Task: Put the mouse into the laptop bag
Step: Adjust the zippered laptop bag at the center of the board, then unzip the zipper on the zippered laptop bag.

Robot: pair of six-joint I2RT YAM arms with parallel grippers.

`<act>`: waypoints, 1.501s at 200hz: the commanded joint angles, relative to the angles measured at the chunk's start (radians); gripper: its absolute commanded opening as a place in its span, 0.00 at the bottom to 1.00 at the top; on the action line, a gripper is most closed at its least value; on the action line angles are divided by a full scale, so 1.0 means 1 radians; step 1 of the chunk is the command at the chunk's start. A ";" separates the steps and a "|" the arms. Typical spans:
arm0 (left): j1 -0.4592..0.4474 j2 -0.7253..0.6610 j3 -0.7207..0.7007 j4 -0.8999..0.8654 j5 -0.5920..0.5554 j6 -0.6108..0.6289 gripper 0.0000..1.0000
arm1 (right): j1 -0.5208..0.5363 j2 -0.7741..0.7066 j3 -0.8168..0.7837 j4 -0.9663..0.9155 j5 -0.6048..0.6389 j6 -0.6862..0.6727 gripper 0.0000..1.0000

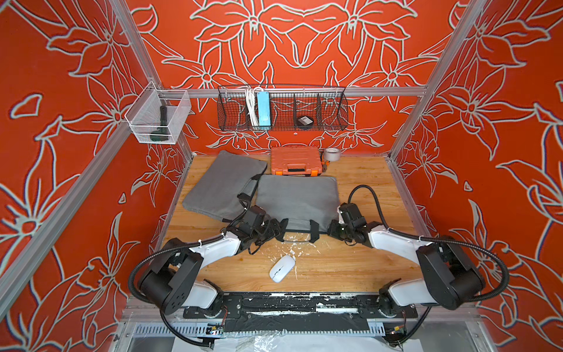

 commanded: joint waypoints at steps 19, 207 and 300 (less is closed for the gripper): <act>0.048 0.120 0.096 -0.018 -0.027 0.033 0.79 | 0.187 -0.075 -0.045 -0.001 0.043 0.092 0.05; 0.216 0.167 0.223 -0.092 -0.033 0.108 0.78 | -0.104 -0.216 -0.077 -0.028 0.114 -0.148 0.61; 0.213 -0.169 0.083 -0.105 0.037 0.066 0.83 | -0.104 -0.073 -0.095 0.120 0.018 -0.209 0.47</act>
